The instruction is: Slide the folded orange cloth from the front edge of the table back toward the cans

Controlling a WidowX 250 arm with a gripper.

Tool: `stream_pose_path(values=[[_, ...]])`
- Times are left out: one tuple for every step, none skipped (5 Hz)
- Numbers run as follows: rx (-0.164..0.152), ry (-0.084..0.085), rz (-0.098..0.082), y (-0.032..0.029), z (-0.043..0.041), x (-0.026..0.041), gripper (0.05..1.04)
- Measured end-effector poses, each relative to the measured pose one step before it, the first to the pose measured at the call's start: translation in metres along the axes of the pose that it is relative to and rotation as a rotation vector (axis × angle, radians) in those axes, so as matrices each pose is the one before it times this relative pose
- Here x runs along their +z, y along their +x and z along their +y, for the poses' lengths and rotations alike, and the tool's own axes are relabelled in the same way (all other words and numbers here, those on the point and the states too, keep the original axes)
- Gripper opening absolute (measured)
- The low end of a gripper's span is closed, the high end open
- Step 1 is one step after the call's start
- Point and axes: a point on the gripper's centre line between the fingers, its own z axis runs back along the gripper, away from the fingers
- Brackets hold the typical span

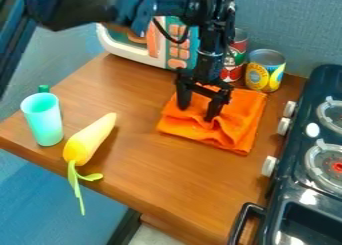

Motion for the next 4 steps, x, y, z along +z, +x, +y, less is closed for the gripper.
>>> stream_pose_path(values=[[-0.0002, 0.0012, -0.0246, -0.00206, 0.00007, -0.00134, 1.001], [0.0032, 0.0006, -0.0122, -0.01580, 0.00144, 0.00416, 1.001], [0.0124, 0.0037, -0.0547, -0.00924, 0.00579, 0.01755, 1.001], [0.0287, -0.0072, -0.0943, -0.00183, 0.00565, 0.02395, 1.001]])
